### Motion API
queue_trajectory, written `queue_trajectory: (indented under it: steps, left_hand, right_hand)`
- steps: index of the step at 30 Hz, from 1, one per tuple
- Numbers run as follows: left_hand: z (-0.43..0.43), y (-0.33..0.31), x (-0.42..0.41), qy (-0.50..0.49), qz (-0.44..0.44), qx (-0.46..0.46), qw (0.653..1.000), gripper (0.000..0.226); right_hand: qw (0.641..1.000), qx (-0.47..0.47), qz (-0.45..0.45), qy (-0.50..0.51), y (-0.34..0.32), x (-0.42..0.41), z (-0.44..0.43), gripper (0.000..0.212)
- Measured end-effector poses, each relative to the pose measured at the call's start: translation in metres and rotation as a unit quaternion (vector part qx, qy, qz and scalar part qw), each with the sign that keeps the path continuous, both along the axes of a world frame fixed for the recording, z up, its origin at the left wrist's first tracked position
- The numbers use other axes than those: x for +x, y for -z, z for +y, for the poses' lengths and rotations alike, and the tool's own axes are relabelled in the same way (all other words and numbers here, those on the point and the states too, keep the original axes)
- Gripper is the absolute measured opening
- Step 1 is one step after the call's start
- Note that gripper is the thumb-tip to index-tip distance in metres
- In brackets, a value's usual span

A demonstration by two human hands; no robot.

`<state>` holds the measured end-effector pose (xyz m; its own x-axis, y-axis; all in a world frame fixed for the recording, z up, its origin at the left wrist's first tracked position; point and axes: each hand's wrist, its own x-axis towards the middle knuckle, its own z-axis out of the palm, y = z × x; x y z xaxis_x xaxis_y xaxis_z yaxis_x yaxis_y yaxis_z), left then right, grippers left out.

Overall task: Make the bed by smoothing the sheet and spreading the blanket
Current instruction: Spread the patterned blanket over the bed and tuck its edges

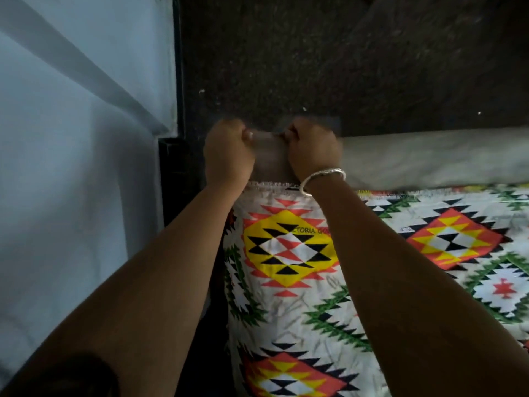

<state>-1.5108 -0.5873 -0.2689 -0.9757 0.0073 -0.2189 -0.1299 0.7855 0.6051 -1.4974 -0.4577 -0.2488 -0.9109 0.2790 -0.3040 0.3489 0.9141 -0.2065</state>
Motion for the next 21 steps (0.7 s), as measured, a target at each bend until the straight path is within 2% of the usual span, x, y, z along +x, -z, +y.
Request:
queue_trajectory:
  steps: [3,4,6,8,9,11,14,17,19,21]
  left_hand:
    - [-0.003,0.001,-0.006,-0.053,-0.028,0.003,0.998,0.024]
    - [-0.001,-0.001,-0.007,-0.026,-0.02,0.021,0.999,0.028]
    - [0.007,-0.006,-0.006,0.089,-0.035,0.052,0.994,0.03]
    - [0.013,-0.007,0.0,0.192,-0.071,0.027,0.978,0.02]
    - [0.014,-0.005,0.002,0.205,-0.069,0.019,0.976,0.014]
    - [0.013,-0.004,0.001,0.183,-0.05,0.023,0.982,0.007]
    - [0.017,-0.005,-0.002,0.163,-0.022,-0.001,0.986,0.018]
    - [0.022,-0.005,-0.003,0.129,0.012,-0.034,0.991,0.006]
    - [0.024,-0.006,-0.005,0.12,0.014,-0.031,0.992,0.019]
    - [0.03,-0.011,-0.004,0.157,0.009,-0.008,0.987,0.026]
  right_hand:
    - [0.999,0.027,0.023,0.008,0.001,-0.005,-0.012,0.024]
    - [0.999,0.029,0.036,0.018,0.001,-0.006,-0.013,0.027]
    - [0.996,0.038,0.067,0.042,-0.003,-0.004,-0.008,0.033]
    - [0.996,0.049,0.06,0.042,-0.002,0.006,0.0,0.031]
    - [0.997,0.047,0.041,0.037,-0.001,0.012,0.003,0.027]
    - [0.999,0.023,0.013,0.028,0.0,0.019,0.007,0.024]
    - [1.0,0.003,-0.002,0.015,0.003,0.007,0.007,0.021]
    - [1.0,0.016,-0.011,0.014,0.009,-0.004,0.004,0.024]
    - [1.0,0.006,0.01,0.028,0.008,-0.002,0.007,0.027]
    - [0.999,0.007,0.035,0.038,0.003,0.008,0.015,0.029]
